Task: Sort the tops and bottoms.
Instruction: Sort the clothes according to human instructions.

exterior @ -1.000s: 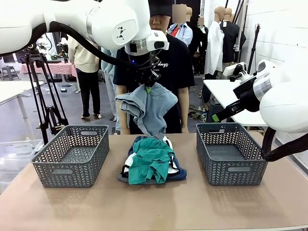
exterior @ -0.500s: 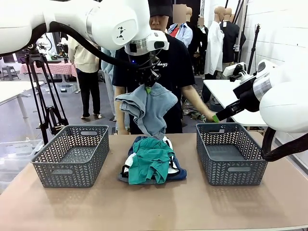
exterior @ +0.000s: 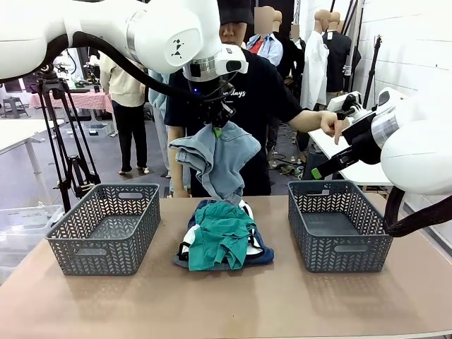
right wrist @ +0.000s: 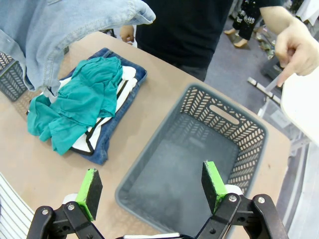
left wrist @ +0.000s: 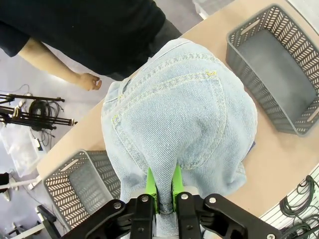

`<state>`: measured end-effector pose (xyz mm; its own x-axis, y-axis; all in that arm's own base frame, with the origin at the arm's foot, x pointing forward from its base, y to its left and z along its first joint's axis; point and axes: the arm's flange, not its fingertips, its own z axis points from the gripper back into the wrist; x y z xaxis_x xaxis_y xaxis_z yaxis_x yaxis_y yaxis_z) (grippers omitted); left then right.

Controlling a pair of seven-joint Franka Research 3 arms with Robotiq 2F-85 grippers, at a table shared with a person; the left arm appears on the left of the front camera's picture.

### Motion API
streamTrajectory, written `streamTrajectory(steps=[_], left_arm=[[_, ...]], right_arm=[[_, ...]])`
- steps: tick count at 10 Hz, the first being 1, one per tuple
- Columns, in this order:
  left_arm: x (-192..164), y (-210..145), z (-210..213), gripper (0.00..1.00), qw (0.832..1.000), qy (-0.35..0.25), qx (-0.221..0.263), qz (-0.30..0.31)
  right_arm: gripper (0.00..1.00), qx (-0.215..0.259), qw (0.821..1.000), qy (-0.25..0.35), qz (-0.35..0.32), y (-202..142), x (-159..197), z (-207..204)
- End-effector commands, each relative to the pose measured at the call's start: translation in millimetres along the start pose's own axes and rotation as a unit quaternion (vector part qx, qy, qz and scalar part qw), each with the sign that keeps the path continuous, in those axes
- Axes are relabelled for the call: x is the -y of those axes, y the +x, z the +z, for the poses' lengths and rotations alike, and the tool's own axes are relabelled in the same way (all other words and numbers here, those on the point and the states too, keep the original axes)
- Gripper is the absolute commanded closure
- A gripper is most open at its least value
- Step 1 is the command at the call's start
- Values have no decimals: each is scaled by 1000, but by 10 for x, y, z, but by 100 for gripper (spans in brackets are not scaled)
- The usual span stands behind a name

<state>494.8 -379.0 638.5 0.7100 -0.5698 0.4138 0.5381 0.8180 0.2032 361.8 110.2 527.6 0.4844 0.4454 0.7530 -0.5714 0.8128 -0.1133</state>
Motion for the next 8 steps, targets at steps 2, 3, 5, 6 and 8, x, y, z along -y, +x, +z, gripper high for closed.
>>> streamTrajectory(steps=[2,3,5,6,8], left_arm=[[-19,-4,77,100,1000,3,7,1],[-19,-4,77,100,1000,3,7,1],[-19,-4,77,100,1000,3,7,1],[-19,-4,77,100,1000,3,7,1],[-19,-4,77,100,1000,3,7,1]], right_arm=[[0,-1,1000,4,0,-7,3,-14],[0,-1,1000,4,0,-7,3,-14],[0,-1,1000,4,0,-7,3,-14],[0,-1,1000,4,0,-7,3,-14],[0,-1,1000,4,0,-7,3,-14]])
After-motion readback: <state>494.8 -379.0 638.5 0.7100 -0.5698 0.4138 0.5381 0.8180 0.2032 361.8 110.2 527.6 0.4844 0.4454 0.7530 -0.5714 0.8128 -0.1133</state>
